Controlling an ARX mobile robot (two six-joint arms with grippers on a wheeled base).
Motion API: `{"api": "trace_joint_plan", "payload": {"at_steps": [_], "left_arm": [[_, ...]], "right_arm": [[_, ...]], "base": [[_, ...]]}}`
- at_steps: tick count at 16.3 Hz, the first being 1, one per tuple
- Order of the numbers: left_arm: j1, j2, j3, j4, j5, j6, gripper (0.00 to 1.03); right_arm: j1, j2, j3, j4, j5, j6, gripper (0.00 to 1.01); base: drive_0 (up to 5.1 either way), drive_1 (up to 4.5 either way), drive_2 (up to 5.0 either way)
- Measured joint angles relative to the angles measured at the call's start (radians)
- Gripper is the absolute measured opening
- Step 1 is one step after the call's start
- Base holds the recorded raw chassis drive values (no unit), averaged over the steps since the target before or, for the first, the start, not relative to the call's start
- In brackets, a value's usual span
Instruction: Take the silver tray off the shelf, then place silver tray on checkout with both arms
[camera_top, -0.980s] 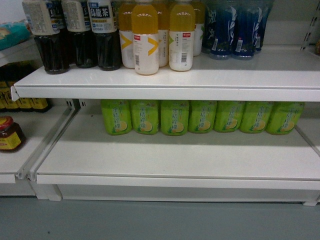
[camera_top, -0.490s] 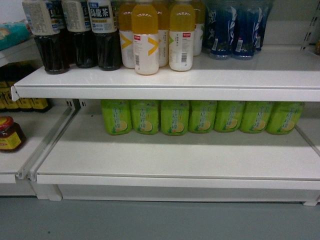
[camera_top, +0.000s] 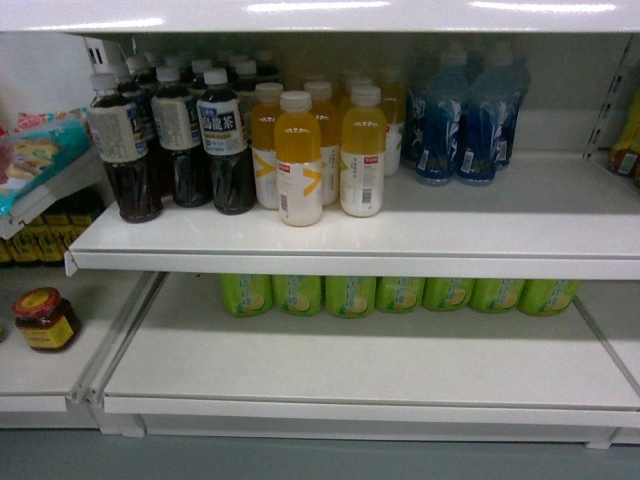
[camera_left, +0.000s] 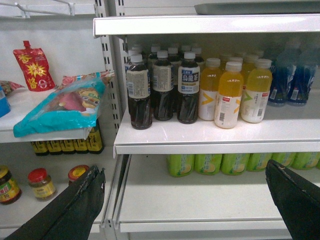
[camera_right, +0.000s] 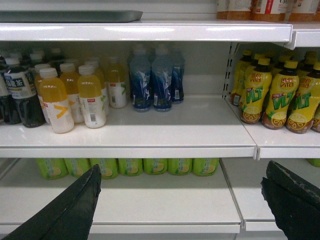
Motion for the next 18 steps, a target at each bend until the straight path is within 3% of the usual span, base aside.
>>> {"api": "trace_joint_plan", "payload": {"at_steps": [18], "left_arm": [[0.000,0.000,0.000,0.000,0.001,0.000,0.98]], "right_arm": [[0.000,0.000,0.000,0.000,0.001,0.000,0.98]], "base": [[0.0,0.00,0.0]]}}
